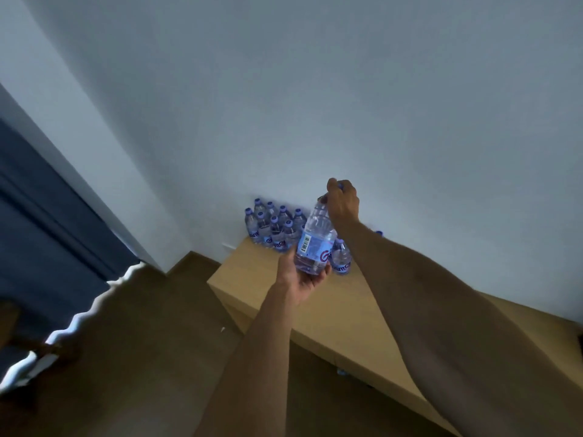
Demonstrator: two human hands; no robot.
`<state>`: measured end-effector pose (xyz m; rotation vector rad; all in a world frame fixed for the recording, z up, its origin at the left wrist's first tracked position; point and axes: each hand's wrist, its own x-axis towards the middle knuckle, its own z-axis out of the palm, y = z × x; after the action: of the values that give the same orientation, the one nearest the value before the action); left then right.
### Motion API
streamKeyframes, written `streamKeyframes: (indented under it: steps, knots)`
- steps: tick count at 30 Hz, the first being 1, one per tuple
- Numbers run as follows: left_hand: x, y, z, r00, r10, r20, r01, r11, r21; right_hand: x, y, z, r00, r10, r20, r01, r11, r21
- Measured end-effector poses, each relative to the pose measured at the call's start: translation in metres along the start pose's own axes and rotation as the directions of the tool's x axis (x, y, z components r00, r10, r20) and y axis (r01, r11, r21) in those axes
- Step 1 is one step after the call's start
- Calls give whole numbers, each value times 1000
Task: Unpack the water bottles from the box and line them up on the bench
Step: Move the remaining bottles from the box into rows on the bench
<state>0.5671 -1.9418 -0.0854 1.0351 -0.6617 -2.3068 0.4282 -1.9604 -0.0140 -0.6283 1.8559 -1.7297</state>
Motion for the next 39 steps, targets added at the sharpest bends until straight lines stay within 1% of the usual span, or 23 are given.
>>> streamKeyframes:
  steps: [3,5,7,9,11,12,13,14,16,17,18,19,21,22,23,25,28,30,32,34,35,37,39]
  knots:
    - [11,6,3,993,92,-74,-98,992,-77,15,-2,-1,998,6,55,3,985,-175]
    - [14,11,0,989,123,-84,-129,989,-69,22,-3,2,999,4,44,8,963,-268]
    - [16,18,-2,985,149,-90,-156,984,-84,29,-6,7,1000,-10,23,17,947,-322]
    - [21,29,-3,981,167,-98,-176,981,-86,33,-10,12,999,-35,9,37,957,-287]
    - [28,43,-3,982,173,-78,-183,973,-141,35,-14,23,998,-63,-13,60,984,-169]
    - [32,50,-4,988,140,-65,-149,976,-161,36,-18,29,996,-91,-22,87,987,-134]
    - [37,57,-8,996,86,-39,-91,986,-139,37,-22,36,992,-123,-23,120,986,-120]
    - [42,63,-13,1000,27,-4,-27,997,-71,39,-26,44,988,-151,-19,148,983,-106]
    - [51,76,-25,994,-78,79,65,986,156,43,-34,60,982,-188,-20,185,977,-104]
    - [58,83,-30,988,-118,100,91,965,246,46,-36,69,979,-201,-27,195,970,-145]
    - [64,89,-34,983,-140,116,100,951,291,50,-37,77,977,-211,-24,201,956,-215]
    - [71,96,-37,982,-140,126,99,952,289,54,-38,85,977,-213,-8,200,926,-320]
    - [85,104,-48,988,-99,120,72,975,210,61,-35,98,982,-186,1,153,805,-574]
    - [91,109,-54,989,-80,123,58,984,169,64,-32,103,985,-171,-16,118,741,-661]
    - [97,115,-60,989,-69,132,50,989,142,68,-29,107,987,-154,-40,81,700,-710]
    - [104,127,-73,985,-72,158,45,984,172,75,-22,112,992,-104,-78,14,677,-736]
    - [112,139,-91,963,-115,244,50,965,258,79,-12,121,996,-47,-82,-21,734,-678]
    - [116,140,-97,951,-135,277,53,957,285,78,-13,126,990,-47,-133,-51,761,-647]
    - [121,138,-97,951,-161,264,90,961,262,76,-16,128,984,-75,-159,-49,750,-659]
    - [125,136,-94,946,-216,240,171,966,195,74,-19,128,983,-98,-155,-30,746,-665]
    - [126,136,-93,940,-251,231,210,959,189,73,-20,128,984,-107,-143,-15,749,-663]
    - [128,135,-88,927,-304,219,255,940,227,70,-22,125,986,-125,-113,17,741,-671]
    - [128,133,-85,926,-317,205,261,930,261,68,-25,121,990,-112,-87,20,717,-696]
